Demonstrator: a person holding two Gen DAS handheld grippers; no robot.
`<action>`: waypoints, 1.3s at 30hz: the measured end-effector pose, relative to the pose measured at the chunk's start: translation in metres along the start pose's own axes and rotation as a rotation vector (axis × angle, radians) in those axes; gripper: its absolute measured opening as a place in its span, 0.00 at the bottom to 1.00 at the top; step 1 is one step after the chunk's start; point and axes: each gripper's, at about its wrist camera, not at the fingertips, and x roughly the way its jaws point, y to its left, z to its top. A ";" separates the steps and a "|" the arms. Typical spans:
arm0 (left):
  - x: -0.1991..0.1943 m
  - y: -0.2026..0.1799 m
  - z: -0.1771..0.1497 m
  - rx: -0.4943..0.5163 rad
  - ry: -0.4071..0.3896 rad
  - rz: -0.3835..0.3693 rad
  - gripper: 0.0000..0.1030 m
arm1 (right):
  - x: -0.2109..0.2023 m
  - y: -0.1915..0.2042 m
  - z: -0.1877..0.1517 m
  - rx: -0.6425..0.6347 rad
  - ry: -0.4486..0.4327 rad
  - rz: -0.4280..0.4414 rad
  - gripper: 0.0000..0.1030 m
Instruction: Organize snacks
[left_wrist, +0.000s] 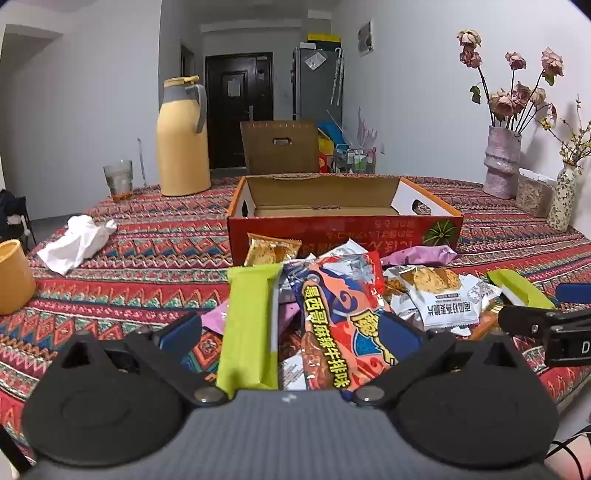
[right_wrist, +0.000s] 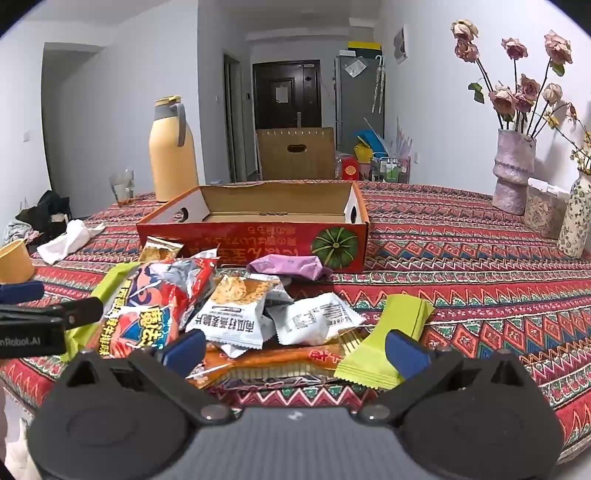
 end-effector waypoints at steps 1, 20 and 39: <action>-0.001 0.000 -0.001 -0.004 0.002 -0.002 1.00 | 0.000 0.000 0.000 -0.003 0.004 -0.002 1.00; 0.008 0.000 -0.004 -0.012 0.020 -0.020 1.00 | 0.008 -0.002 -0.001 0.006 0.024 0.003 1.00; 0.006 0.004 -0.004 -0.027 0.017 -0.031 1.00 | 0.008 0.000 -0.002 0.013 0.025 0.014 1.00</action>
